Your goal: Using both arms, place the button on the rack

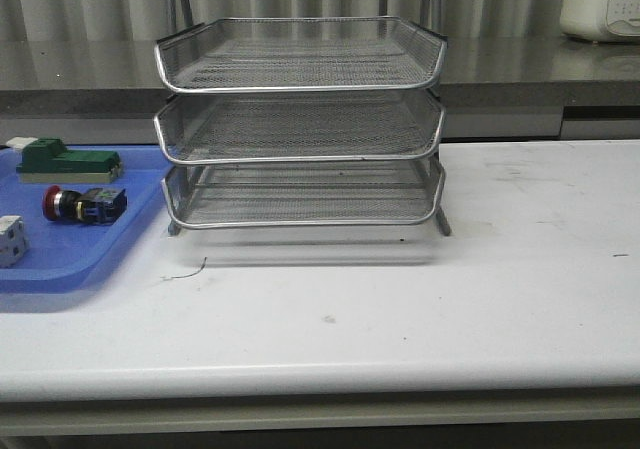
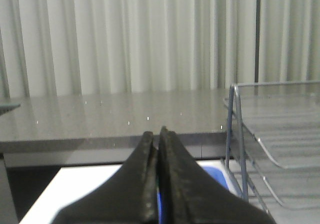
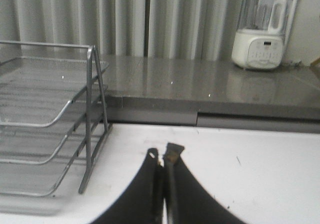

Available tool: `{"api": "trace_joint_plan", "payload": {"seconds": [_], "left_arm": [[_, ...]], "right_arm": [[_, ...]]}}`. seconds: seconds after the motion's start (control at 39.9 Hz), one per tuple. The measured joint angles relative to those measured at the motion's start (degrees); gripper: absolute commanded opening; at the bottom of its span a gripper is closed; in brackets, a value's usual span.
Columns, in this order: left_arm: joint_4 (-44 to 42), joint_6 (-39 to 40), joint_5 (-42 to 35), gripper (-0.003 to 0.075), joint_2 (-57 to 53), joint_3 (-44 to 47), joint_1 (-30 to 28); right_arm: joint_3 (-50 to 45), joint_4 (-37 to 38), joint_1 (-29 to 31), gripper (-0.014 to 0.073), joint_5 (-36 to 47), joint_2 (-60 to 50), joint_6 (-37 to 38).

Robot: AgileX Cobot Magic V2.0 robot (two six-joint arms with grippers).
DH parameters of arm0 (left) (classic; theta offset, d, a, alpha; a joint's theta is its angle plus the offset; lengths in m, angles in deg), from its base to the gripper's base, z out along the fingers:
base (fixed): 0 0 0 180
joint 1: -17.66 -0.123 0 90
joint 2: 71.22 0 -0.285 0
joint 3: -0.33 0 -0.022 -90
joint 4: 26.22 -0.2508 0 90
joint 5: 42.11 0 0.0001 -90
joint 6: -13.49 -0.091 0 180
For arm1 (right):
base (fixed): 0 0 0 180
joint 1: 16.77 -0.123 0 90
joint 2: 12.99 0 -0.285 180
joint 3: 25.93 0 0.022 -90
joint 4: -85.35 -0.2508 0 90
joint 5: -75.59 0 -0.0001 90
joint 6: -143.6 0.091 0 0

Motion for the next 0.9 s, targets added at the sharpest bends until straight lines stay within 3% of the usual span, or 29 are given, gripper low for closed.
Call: {"api": "trace_joint_plan", "payload": {"seconds": [0.23,0.48,0.6,0.78,0.83,0.9], "left_arm": [[-0.42,-0.35,7.84,-0.0019,15.58,-6.95,0.00],[-0.51,-0.35,9.23,0.0001,20.03,-7.78,0.00],[-0.51,-0.35,9.36,0.0183,20.03,-7.89,0.00],[-0.55,-0.44,9.36,0.0582,20.03,-7.89,0.00],[-0.55,-0.44,9.36,0.0633,20.03,-7.89,0.00],[-0.55,-0.44,9.36,0.0655,20.03,-7.89,0.00]], "right_arm": [[6.76,-2.01,0.00,-0.0060,-5.47,14.65,0.00],[7.72,-2.53,0.00,-0.0026,-6.76,20.96,0.00],[7.72,-2.64,0.00,0.0174,-6.76,21.01,0.00],[7.72,-2.72,0.00,0.0533,-6.64,21.01,0.00],[7.72,-2.72,0.00,0.0583,-6.21,21.13,0.00],[7.72,-3.31,0.00,0.0584,-5.08,21.49,0.00]]}}
